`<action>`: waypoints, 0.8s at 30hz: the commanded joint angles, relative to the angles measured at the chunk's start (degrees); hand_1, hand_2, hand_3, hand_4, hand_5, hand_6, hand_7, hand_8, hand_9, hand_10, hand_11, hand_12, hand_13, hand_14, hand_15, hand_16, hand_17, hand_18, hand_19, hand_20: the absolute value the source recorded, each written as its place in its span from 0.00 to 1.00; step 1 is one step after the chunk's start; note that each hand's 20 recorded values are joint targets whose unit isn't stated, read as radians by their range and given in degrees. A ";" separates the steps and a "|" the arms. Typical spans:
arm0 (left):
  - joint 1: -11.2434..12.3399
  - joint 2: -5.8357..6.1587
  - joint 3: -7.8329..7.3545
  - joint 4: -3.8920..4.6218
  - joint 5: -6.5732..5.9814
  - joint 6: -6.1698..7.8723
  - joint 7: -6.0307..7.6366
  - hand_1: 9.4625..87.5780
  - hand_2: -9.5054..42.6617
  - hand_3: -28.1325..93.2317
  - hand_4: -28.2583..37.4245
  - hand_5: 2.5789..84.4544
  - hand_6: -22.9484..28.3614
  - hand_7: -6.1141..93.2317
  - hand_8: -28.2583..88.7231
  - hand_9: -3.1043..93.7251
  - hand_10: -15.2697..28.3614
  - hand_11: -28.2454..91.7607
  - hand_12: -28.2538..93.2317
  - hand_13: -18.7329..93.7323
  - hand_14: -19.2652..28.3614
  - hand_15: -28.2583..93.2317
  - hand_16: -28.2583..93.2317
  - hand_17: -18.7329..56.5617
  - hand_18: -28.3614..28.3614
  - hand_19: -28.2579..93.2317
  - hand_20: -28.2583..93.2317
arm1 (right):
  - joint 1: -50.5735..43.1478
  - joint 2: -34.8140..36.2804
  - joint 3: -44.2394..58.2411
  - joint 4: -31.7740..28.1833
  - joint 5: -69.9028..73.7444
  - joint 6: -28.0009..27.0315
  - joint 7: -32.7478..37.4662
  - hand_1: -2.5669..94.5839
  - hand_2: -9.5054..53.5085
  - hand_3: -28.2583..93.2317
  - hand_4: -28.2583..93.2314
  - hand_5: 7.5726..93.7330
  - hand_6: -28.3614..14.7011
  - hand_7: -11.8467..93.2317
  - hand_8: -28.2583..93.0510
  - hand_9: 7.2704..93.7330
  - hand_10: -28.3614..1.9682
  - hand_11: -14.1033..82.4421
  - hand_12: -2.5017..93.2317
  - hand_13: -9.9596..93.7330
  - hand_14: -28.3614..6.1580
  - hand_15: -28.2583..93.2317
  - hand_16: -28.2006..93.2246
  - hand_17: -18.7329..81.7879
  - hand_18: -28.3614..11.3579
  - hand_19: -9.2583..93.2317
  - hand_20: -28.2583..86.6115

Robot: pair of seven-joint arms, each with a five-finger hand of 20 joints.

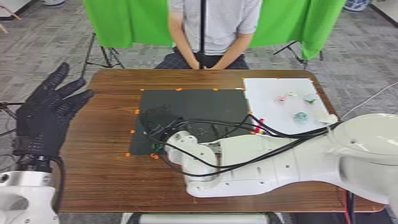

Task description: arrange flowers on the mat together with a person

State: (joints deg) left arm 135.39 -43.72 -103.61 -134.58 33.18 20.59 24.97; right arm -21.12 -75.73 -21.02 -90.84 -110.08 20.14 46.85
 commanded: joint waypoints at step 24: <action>6.28 -1.34 -2.59 -1.06 -0.53 0.99 0.10 0.15 0.30 0.86 0.06 0.34 0.54 0.17 0.17 0.35 0.70 0.40 0.33 0.35 0.87 0.61 0.19 0.13 0.82 0.56 0.37 | -0.48 3.31 6.18 -4.53 -3.05 -2.85 -1.45 0.46 0.00 0.80 0.00 0.73 0.75 0.29 0.15 0.86 0.61 0.48 0.23 0.82 0.63 0.65 0.39 0.49 0.20 0.76 0.34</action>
State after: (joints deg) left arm 136.80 -43.83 -104.52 -134.73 33.18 20.47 24.66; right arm -21.37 -75.45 -19.94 -92.09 -111.26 17.56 46.49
